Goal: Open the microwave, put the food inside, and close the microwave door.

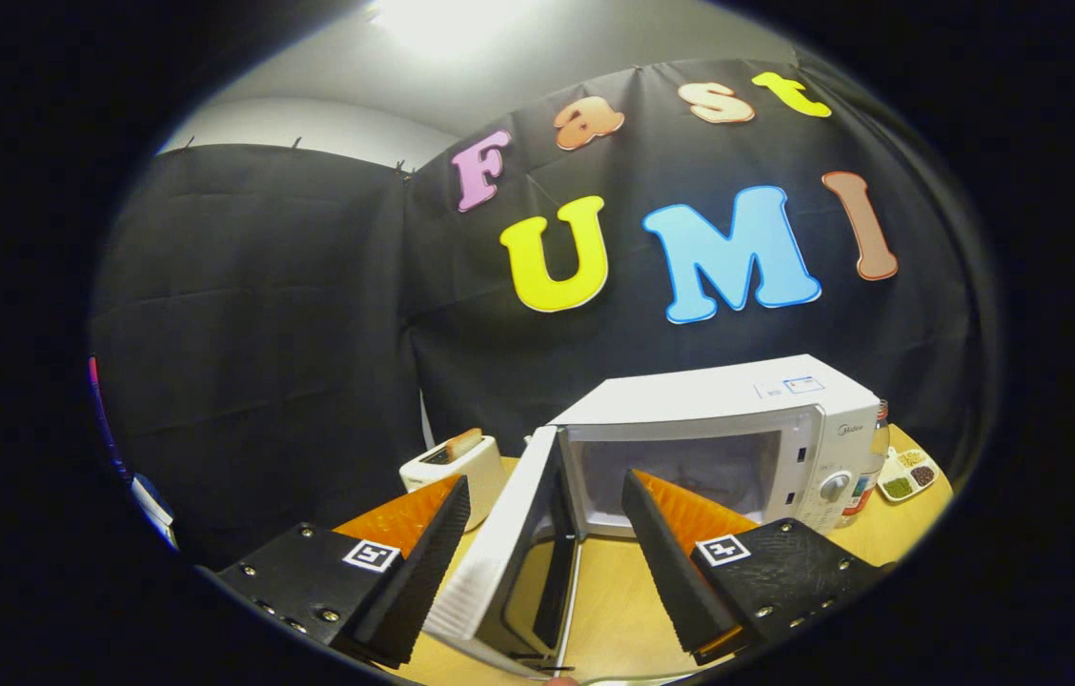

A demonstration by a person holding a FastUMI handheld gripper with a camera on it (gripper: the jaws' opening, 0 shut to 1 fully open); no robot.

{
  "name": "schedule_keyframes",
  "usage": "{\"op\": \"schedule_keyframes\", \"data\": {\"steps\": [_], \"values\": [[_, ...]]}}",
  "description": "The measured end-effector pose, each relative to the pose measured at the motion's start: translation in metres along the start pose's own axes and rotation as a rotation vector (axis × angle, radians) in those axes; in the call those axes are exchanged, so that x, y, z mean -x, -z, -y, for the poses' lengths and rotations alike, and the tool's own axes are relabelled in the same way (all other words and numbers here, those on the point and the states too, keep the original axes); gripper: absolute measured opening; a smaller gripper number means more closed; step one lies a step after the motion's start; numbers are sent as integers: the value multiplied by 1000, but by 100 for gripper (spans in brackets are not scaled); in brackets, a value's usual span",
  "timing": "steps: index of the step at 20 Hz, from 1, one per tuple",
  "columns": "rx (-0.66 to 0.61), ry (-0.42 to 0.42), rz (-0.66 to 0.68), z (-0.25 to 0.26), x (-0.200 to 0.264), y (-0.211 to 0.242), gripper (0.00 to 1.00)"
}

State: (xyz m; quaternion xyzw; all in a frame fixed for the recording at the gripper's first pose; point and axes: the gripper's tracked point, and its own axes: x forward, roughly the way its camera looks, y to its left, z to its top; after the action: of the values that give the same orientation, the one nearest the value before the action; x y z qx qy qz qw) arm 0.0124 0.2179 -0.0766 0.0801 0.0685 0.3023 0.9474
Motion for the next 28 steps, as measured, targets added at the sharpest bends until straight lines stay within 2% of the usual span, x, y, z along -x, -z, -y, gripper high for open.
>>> {"op": "schedule_keyframes", "data": {"steps": [5,9,12,13,14,16,18,19,20,21,22,25,28], "values": [[34,-121,7,-62,27,0,97],[43,-194,-41,-95,39,23,97],[44,-241,-97,-115,47,50,91],[45,-251,-116,-120,48,59,88],[47,-263,-138,-123,48,69,79],[45,-275,-184,-126,46,86,78],[43,-252,-215,-120,43,99,27],[34,-249,-238,-116,41,107,22],[28,-245,-264,-114,40,116,22],[47,-184,-272,-97,41,118,22],[52,-155,-270,-87,28,123,1],[-11,-181,-311,-84,31,130,1],[21,-126,-300,-66,31,126,0]]}}
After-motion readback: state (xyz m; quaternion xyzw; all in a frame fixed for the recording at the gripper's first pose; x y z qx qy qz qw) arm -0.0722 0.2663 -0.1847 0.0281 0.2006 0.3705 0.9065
